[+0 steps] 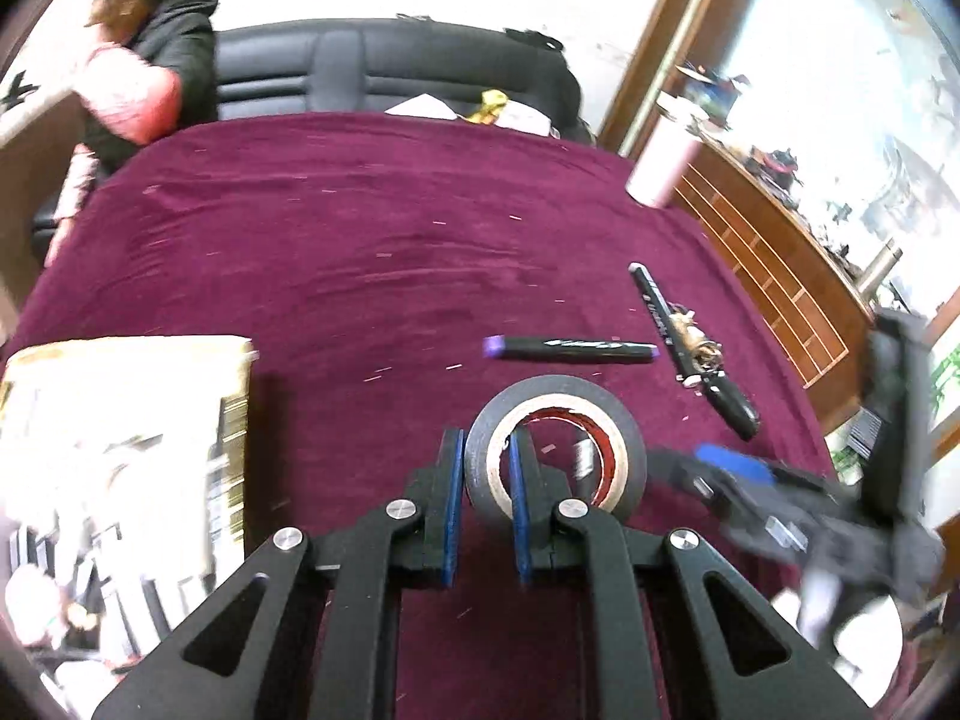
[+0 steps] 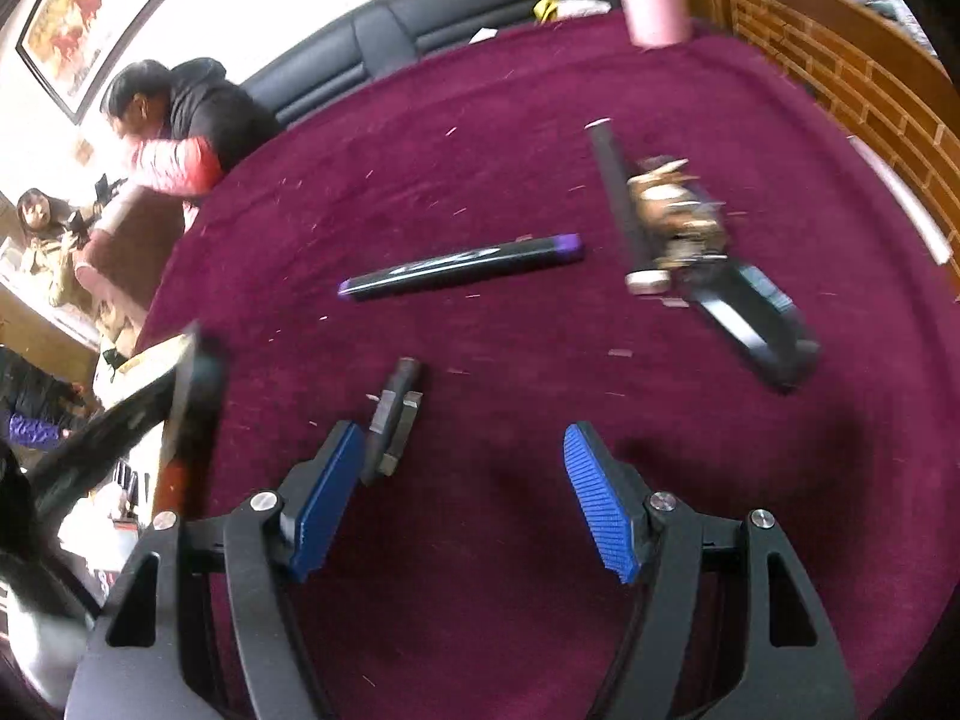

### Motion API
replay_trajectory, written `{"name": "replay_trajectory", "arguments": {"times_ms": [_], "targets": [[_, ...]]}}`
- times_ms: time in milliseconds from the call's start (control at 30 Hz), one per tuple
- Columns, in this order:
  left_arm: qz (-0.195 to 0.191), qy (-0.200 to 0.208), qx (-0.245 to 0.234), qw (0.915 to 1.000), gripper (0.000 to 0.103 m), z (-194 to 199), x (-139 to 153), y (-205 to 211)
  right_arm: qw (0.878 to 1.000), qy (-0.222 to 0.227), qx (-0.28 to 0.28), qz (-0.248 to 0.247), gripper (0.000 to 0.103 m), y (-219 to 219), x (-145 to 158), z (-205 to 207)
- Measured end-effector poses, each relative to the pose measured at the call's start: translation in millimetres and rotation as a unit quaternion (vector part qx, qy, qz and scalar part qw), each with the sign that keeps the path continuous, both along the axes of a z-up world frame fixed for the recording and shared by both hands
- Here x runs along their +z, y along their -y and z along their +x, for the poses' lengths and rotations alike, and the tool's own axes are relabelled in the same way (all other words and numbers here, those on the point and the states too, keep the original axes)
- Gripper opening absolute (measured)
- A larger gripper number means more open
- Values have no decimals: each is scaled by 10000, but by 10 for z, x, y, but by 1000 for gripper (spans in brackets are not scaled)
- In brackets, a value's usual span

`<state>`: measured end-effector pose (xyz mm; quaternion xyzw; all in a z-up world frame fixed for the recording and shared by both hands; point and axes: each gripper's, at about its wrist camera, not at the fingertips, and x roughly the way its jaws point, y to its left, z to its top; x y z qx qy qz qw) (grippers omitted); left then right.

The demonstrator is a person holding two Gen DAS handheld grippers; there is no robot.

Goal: Organize objects
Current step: 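Grasp the small black pen with right gripper while left holds the tape, then lower the tape and pen into the gold-rimmed box and open both grippers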

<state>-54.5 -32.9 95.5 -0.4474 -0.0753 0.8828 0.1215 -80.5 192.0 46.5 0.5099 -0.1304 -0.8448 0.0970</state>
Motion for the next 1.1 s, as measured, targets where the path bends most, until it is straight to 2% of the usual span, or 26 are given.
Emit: {"name": "replay_trajectory", "arguments": {"times_ms": [133, 200, 233, 267, 300, 367, 500, 667, 867, 967, 1100], "targets": [[-42, -5, 323, 9995, 12, 237, 23, 406, 9967, 184, 9, 792, 68, 391, -163, -152], [-119, -66, 457, 9989, 12, 328, 29, 536, 9922, 165, -29, 1237, 61, 520, -235, -162], [-150, -118, 540, 9984, 12, 392, 42, 625, 9883, 78, -56, 1519, 39, 581, -227, -152], [-162, -149, 607, 9979, 12, 440, 45, 694, 9848, -40, -39, 1739, 22, 645, -218, -118], [-156, -177, 689, 9973, 12, 499, 56, 781, 9856, -72, 37, 1692, 12, 667, -220, -96], [-127, -246, 864, 9959, 12, 609, 70, 959, 9846, -85, 60, 1745, 12, 688, -209, -57], [-154, -333, 1204, 9920, 12, 856, 89, 1306, 9913, -84, 156, 1308, 12, 708, -119, 55], [-118, -438, 1576, 9865, 12, 1111, 113, 1694, 9951, -303, 471, 811, 12, 929, 166, 268], [-272, -417, 1859, 9813, 12, 1371, 51, 2038, 9916, -278, 1263, 61, 13, 1515, 385, 508], [-399, -341, 1962, 9792, 12, 1418, -51, 2147, 9855, -92, 1684, -164, 13, 1886, 325, 585], [-512, -248, 2085, 9764, 12, 1391, -182, 2286, 9795, 105, 2000, -220, 13, 2307, 173, 615]]}}
